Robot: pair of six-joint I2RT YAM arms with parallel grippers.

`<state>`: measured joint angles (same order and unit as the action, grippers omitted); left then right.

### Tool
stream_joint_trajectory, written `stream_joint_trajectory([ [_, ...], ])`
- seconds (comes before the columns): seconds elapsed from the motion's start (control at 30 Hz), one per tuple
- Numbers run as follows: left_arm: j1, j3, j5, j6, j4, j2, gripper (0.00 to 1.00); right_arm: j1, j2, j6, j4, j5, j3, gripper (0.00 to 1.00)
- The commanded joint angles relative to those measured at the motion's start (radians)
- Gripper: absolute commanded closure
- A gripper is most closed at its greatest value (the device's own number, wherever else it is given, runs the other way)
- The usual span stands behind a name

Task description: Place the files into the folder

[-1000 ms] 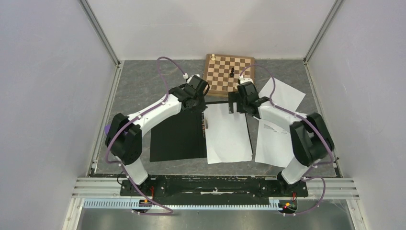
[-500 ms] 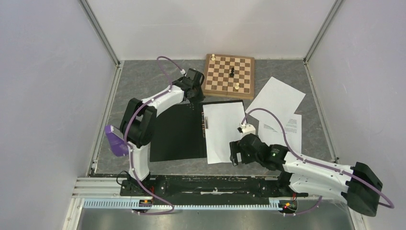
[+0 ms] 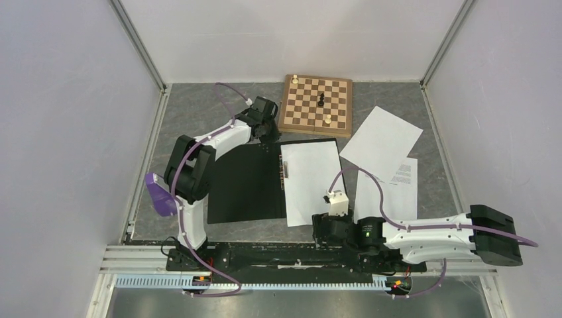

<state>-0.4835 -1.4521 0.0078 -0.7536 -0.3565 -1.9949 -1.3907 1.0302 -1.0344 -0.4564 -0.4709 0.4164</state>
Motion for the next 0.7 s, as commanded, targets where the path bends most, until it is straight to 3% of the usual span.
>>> stream_joint_trajectory([
  [0.0, 0.013, 0.037, 0.021, -0.031, 0.029, 0.102, 0.84, -0.006, 0.052, -0.119, 0.008, -0.144, -0.016, 0.15],
  [0.23, 0.031, 0.072, 0.020, -0.023, 0.009, 0.169, 0.84, -0.010, 0.167, -0.155, 0.024, -0.210, -0.008, 0.20],
  [0.67, 0.050, 0.104, 0.029, -0.020, 0.001, 0.201, 0.84, -0.022, 0.290, -0.105, 0.024, -0.297, 0.092, 0.18],
])
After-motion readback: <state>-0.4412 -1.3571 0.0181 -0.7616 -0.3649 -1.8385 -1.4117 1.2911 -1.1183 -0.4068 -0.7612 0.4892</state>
